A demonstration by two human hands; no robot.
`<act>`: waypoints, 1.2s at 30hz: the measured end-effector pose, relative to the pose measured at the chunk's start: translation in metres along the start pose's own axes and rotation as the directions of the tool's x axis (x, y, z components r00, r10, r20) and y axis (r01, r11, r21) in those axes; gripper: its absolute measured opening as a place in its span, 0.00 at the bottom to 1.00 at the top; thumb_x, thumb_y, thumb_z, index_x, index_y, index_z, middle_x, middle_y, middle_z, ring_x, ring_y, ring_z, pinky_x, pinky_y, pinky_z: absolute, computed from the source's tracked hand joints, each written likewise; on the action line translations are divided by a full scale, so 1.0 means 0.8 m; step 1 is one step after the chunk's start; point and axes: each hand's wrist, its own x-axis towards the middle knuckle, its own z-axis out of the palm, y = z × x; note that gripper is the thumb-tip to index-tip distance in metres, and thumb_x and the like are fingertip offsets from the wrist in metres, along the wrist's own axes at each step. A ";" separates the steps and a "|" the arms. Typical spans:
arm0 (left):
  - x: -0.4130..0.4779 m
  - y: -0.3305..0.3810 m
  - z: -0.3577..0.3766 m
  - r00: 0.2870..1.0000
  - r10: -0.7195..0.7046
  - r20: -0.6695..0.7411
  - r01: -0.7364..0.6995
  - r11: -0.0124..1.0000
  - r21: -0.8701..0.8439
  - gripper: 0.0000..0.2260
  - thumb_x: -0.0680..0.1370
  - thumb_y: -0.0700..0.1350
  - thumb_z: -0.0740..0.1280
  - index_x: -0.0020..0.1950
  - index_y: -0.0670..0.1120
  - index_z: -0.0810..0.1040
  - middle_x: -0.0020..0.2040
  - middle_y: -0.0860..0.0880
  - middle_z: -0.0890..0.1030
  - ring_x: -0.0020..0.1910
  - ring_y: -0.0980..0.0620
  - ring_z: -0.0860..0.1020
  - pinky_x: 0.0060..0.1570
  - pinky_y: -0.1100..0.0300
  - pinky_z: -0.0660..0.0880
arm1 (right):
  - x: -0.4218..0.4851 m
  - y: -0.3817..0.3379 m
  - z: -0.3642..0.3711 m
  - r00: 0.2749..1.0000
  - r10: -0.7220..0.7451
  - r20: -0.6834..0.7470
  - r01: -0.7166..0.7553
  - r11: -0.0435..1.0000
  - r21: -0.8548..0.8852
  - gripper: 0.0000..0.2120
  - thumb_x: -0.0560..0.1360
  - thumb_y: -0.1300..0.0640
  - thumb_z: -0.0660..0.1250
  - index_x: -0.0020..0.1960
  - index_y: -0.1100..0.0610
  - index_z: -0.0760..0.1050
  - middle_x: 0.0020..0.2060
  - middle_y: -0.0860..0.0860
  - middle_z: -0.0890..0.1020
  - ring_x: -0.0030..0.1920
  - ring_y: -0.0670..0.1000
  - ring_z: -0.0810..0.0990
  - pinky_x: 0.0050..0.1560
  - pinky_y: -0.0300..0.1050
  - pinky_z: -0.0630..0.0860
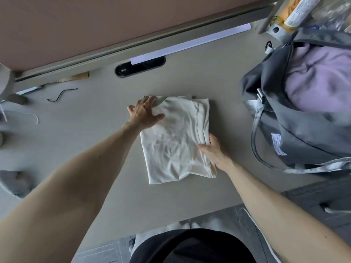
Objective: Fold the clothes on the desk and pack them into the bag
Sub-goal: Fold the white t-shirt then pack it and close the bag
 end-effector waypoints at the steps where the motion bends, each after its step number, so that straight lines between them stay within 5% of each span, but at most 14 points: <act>1: 0.012 0.000 -0.005 0.999 0.017 0.031 -0.017 1.000 0.009 0.31 0.75 0.61 0.69 0.75 0.54 0.65 0.73 0.49 0.70 0.71 0.45 0.67 0.60 0.48 0.60 | -0.004 -0.002 -0.001 1.000 -0.009 0.007 0.009 1.000 -0.004 0.20 0.74 0.66 0.66 0.62 0.49 0.72 0.53 0.42 0.80 0.55 0.47 0.79 0.59 0.44 0.75; 5: 0.049 0.018 -0.016 0.979 0.154 0.131 -0.154 0.988 -0.010 0.31 0.74 0.62 0.70 0.74 0.55 0.67 0.69 0.49 0.74 0.69 0.46 0.70 0.60 0.48 0.60 | -0.010 0.008 -0.007 0.999 -0.018 0.041 0.019 1.000 -0.006 0.23 0.73 0.68 0.67 0.56 0.40 0.73 0.51 0.37 0.81 0.53 0.38 0.80 0.55 0.39 0.77; 9: 0.075 0.047 -0.018 0.959 0.169 0.226 -0.178 0.984 0.017 0.26 0.74 0.61 0.71 0.69 0.52 0.73 0.64 0.49 0.77 0.64 0.45 0.73 0.54 0.50 0.59 | -0.013 0.008 -0.006 0.999 -0.019 0.039 0.018 0.999 0.032 0.24 0.73 0.66 0.68 0.55 0.38 0.73 0.53 0.39 0.81 0.56 0.41 0.80 0.59 0.46 0.77; 12: 0.084 0.049 -0.015 0.958 0.120 0.262 -0.132 0.991 0.030 0.23 0.74 0.61 0.72 0.63 0.49 0.78 0.56 0.47 0.78 0.59 0.43 0.75 0.52 0.51 0.64 | -0.015 0.008 -0.006 0.999 0.019 0.042 -0.021 0.999 0.046 0.23 0.68 0.55 0.70 0.60 0.38 0.73 0.58 0.41 0.81 0.58 0.45 0.80 0.61 0.52 0.78; 15: 0.084 0.040 -0.018 0.953 0.168 0.251 -0.157 0.986 -0.061 0.17 0.76 0.59 0.70 0.48 0.45 0.78 0.46 0.46 0.76 0.49 0.43 0.76 0.45 0.54 0.71 | -0.020 0.010 -0.009 0.996 0.076 0.044 -0.078 0.996 0.046 0.30 0.64 0.45 0.72 0.65 0.43 0.72 0.60 0.44 0.80 0.57 0.48 0.81 0.51 0.48 0.81; 17: 0.079 0.034 -0.026 0.954 0.210 0.212 -0.183 0.973 -0.140 0.14 0.78 0.55 0.70 0.44 0.45 0.76 0.42 0.47 0.76 0.44 0.44 0.75 0.40 0.56 0.67 | -0.020 0.016 -0.010 0.994 0.104 0.044 -0.106 0.993 0.043 0.32 0.62 0.42 0.74 0.65 0.47 0.72 0.57 0.46 0.81 0.55 0.50 0.82 0.48 0.50 0.82; 21: 0.064 0.017 -0.040 0.961 0.275 0.032 -0.260 0.935 -0.240 0.10 0.77 0.51 0.72 0.44 0.45 0.78 0.38 0.48 0.77 0.39 0.46 0.75 0.38 0.54 0.69 | -0.016 0.035 -0.012 0.991 0.110 0.073 -0.109 0.994 -0.013 0.37 0.59 0.38 0.78 0.64 0.47 0.73 0.60 0.45 0.80 0.60 0.47 0.80 0.61 0.52 0.78; 27: 0.040 0.002 -0.049 0.877 0.352 -0.325 -0.437 0.866 -0.241 0.14 0.75 0.50 0.74 0.41 0.40 0.79 0.35 0.48 0.77 0.33 0.50 0.72 0.35 0.60 0.64 | -0.041 0.009 -0.017 0.996 0.008 0.090 -0.013 0.998 0.060 0.17 0.73 0.64 0.73 0.58 0.52 0.77 0.54 0.48 0.84 0.53 0.46 0.84 0.54 0.41 0.80; 31: 0.035 -0.010 -0.040 0.917 0.147 -0.371 -0.264 0.920 -0.290 0.13 0.76 0.52 0.74 0.44 0.41 0.79 0.38 0.49 0.78 0.37 0.47 0.76 0.37 0.61 0.64 | -0.040 0.005 -0.011 0.999 0.037 -0.033 -0.039 0.998 -0.042 0.14 0.74 0.61 0.70 0.58 0.56 0.77 0.55 0.53 0.82 0.58 0.57 0.80 0.54 0.48 0.79; 34: 0.042 -0.027 -0.028 0.997 -0.049 -0.051 0.035 0.969 -0.245 0.19 0.75 0.58 0.72 0.57 0.46 0.76 0.52 0.45 0.81 0.52 0.41 0.79 0.46 0.57 0.71 | -0.031 0.008 -0.007 0.993 0.082 -0.080 -0.090 0.991 -0.097 0.30 0.75 0.58 0.70 0.74 0.63 0.65 0.71 0.55 0.71 0.70 0.56 0.70 0.63 0.43 0.70; 36: 0.042 -0.038 -0.030 0.997 -0.056 0.059 0.065 0.985 -0.157 0.23 0.73 0.58 0.74 0.62 0.48 0.74 0.58 0.44 0.81 0.56 0.41 0.78 0.50 0.53 0.74 | -0.029 0.009 -0.009 0.994 0.062 -0.095 -0.074 0.989 -0.126 0.30 0.73 0.56 0.72 0.73 0.57 0.68 0.66 0.50 0.75 0.65 0.52 0.74 0.56 0.38 0.70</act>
